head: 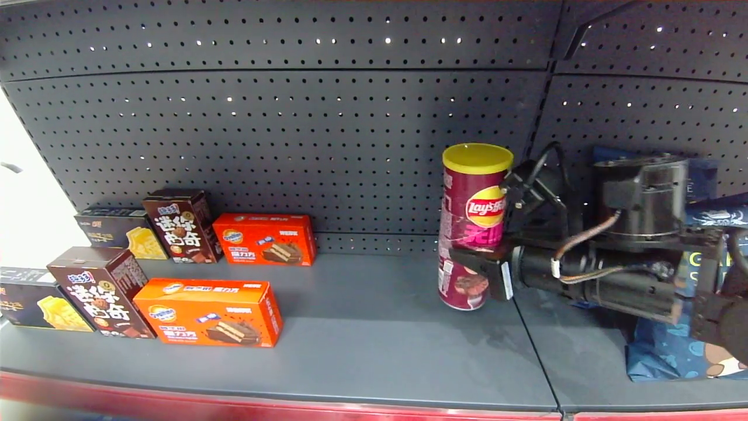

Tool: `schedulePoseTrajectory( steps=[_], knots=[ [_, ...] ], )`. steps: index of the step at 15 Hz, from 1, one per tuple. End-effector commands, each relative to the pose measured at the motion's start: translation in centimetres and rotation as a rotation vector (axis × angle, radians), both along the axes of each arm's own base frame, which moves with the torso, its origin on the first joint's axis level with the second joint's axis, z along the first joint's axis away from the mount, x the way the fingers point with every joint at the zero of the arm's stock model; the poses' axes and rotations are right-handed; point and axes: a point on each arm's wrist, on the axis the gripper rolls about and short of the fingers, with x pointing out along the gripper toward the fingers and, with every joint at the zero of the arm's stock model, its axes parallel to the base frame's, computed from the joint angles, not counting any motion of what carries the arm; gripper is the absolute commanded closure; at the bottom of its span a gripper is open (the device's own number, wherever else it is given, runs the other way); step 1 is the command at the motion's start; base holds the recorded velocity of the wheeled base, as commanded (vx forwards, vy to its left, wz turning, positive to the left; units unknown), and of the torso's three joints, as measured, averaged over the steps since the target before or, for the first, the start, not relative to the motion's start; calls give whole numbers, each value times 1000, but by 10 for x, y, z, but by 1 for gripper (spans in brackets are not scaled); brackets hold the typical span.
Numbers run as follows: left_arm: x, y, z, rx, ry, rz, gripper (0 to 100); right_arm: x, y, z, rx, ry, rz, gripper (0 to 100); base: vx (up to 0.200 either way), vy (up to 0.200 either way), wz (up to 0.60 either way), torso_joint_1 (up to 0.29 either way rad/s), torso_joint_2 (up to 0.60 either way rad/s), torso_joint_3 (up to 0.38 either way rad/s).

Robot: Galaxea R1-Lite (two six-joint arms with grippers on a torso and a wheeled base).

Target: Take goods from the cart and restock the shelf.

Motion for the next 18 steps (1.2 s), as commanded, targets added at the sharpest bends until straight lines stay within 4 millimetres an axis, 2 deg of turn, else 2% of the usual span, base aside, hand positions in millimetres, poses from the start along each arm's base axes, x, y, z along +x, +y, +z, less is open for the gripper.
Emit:
schedulePoseTrajectory(
  steps=[1, 4, 7, 9, 10, 15, 18],
  knots=[
    [0, 0, 0, -2, 1, 1, 100, -51, -22, 11, 43, -40, 30, 100, 0, 0, 0, 0, 0, 0],
    [0, 0, 0, -2, 1, 2, 100, -72, -30, 3, 91, -32, 54, 100, 0, 0, 0, 0, 0, 0],
    [2, 0, -7, -4, 25, 0, 100, -80, -37, -18, 134, -45, 55, 100, 0, 0, 0, 0, 0, 0],
    [3, 0, -11, -8, 41, 2, 100, -85, -41, -40, 112, -11, 58, 100, 0, 0, 0, 0, 0, 0],
    [3, 0, -11, -12, 42, 3, 100, -86, -42, -43, 107, -3, 59, 100, 0, 0, 0, 0, 0, 0],
    [4, 0, -15, -14, 57, 4, 100, -74, -30, -53, 77, 34, 69, 100, 0, 0, 0, 0, 0, 0],
    [4, 0, -14, -14, 52, 4, 100, -60, -16, -63, 75, 29, 79, 100, 0, 0, 0, 0, 0, 0]
  ],
)
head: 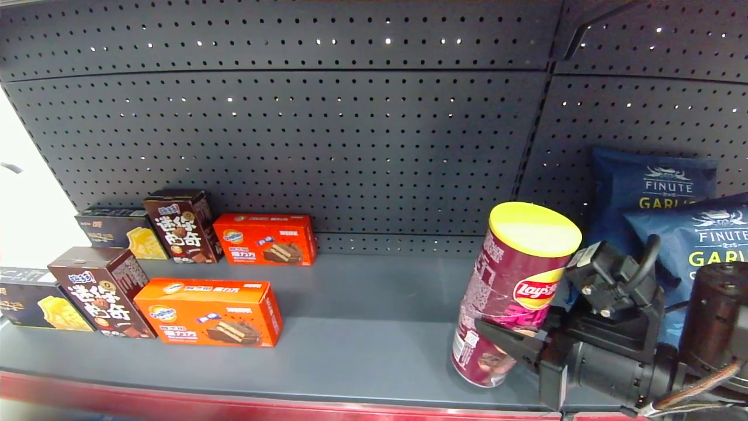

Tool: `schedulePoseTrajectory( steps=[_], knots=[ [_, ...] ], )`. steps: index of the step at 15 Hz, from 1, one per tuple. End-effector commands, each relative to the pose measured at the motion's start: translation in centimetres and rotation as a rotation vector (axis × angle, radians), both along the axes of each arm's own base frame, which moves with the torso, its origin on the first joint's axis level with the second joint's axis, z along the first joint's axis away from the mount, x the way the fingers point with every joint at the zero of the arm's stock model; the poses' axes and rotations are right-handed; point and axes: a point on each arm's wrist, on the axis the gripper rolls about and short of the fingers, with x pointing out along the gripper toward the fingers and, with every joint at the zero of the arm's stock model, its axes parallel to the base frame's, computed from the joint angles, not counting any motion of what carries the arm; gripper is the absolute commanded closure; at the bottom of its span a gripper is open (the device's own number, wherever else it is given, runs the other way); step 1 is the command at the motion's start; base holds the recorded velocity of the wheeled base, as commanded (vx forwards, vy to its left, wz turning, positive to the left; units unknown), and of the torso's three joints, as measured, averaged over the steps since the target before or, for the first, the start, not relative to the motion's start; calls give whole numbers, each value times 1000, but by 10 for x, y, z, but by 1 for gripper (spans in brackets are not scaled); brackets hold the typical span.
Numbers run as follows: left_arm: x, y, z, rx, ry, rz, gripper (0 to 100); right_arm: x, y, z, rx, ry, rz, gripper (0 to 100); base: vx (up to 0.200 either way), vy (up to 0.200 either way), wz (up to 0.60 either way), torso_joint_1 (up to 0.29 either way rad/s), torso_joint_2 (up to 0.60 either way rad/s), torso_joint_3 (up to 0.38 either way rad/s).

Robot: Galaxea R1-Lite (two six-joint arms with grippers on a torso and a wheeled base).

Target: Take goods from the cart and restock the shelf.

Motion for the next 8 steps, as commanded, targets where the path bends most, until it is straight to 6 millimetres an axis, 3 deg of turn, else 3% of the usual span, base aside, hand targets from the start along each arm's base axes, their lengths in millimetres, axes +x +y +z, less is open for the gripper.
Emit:
schedulePoseTrajectory(
  steps=[1, 8],
  knots=[
    [0, 0, 1, 0, -2, 0, 100, 14, 14, -20, -43, 40, 3, 100, 0, 0, 0, 0, 0, 0],
    [0, 0, 1, 2, -1, -1, 100, 28, 27, -36, -52, 51, 3, 100, 0, 0, 0, 0, 0, 0]
  ],
)
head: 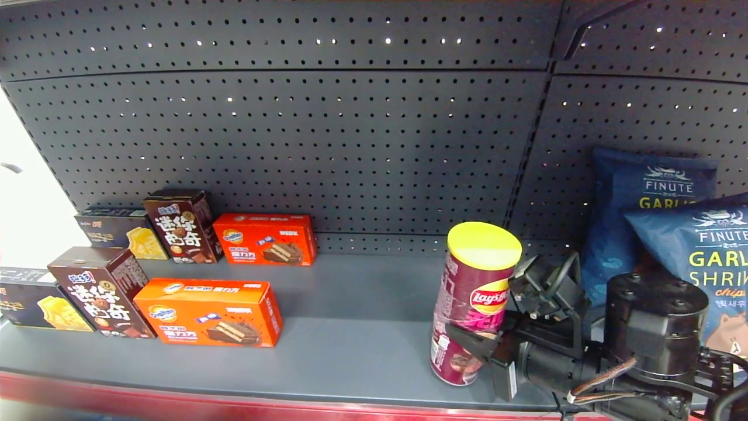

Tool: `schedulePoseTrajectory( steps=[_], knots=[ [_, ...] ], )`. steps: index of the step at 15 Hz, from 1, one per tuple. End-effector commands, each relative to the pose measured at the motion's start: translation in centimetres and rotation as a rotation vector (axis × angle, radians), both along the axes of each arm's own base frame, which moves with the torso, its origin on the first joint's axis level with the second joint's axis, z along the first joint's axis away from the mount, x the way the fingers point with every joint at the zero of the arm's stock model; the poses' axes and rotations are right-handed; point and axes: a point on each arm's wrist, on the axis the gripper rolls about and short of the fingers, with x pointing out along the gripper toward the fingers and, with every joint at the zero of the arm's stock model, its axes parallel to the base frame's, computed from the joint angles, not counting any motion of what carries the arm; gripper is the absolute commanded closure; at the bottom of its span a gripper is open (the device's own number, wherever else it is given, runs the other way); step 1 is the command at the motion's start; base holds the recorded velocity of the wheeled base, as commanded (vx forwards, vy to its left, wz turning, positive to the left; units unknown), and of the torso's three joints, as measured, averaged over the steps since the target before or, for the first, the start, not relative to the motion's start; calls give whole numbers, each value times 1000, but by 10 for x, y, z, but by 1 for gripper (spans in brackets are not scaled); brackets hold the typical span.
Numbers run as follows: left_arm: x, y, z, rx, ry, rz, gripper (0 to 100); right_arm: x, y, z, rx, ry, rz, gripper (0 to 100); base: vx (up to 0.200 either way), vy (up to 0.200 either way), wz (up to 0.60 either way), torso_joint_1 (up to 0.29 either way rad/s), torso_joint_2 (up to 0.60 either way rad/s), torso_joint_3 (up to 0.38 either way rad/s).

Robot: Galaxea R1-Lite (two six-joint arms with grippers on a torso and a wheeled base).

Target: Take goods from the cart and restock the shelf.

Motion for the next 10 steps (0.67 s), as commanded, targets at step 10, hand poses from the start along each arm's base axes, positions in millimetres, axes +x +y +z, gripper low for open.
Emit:
schedulePoseTrajectory(
  steps=[10],
  knots=[
    [0, 0, -1, 0, 7, -1, 100, 10, 8, -17, -39, 39, -5, 100, 0, 0, 0, 0, 0, 0]
  ],
)
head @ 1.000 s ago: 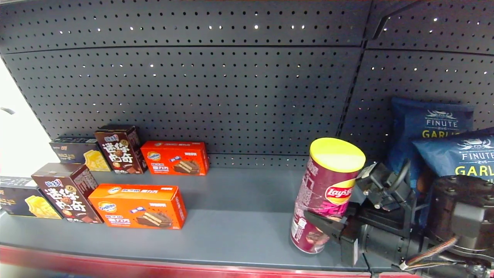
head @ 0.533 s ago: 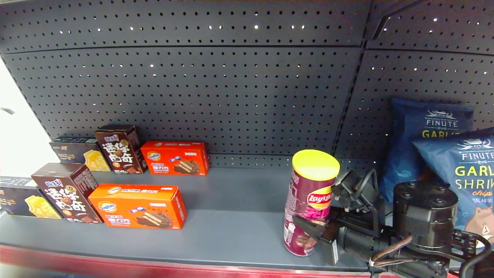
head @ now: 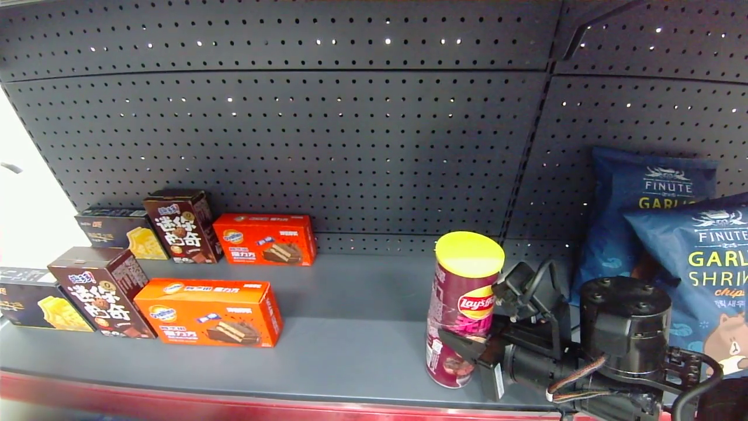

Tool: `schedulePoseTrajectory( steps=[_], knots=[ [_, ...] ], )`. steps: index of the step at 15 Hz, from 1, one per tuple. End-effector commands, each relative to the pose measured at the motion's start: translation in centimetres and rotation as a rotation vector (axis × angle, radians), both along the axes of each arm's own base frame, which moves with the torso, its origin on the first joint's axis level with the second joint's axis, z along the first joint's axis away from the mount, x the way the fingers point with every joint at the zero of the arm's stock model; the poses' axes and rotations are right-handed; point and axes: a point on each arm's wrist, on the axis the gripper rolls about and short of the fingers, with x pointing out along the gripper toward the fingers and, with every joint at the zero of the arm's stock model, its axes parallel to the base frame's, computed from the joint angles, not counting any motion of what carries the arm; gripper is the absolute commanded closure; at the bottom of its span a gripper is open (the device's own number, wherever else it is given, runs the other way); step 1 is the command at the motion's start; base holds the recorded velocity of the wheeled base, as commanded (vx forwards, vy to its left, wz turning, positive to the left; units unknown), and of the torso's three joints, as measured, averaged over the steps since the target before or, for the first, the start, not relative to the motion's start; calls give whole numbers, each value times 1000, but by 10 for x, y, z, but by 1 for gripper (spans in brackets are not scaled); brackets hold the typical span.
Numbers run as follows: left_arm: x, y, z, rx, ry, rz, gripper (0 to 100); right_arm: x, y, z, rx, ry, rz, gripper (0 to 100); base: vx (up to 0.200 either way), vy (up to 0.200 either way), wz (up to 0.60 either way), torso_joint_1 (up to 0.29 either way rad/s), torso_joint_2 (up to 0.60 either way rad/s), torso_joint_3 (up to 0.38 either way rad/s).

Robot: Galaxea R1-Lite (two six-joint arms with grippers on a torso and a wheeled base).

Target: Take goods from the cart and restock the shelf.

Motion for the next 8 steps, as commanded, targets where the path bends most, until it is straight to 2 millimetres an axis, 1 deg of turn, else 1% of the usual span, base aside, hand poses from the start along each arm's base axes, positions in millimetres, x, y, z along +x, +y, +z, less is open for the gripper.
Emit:
schedulePoseTrajectory(
  steps=[1, 7, 8],
  knots=[
    [0, 0, 0, 0, 2, 0, 100, 1, 1, -3, -10, 10, 0, 100, 0, 0, 0, 0, 0, 0],
    [0, 0, -1, 0, 4, -1, 100, 2, 2, -6, -15, 11, 3, 100, 0, 0, 0, 0, 0, 0],
    [0, 0, -1, 0, 5, -1, 100, 2, 2, -6, -15, 11, 1, 0, 0, 0, 0, 0, 0, 0]
  ],
)
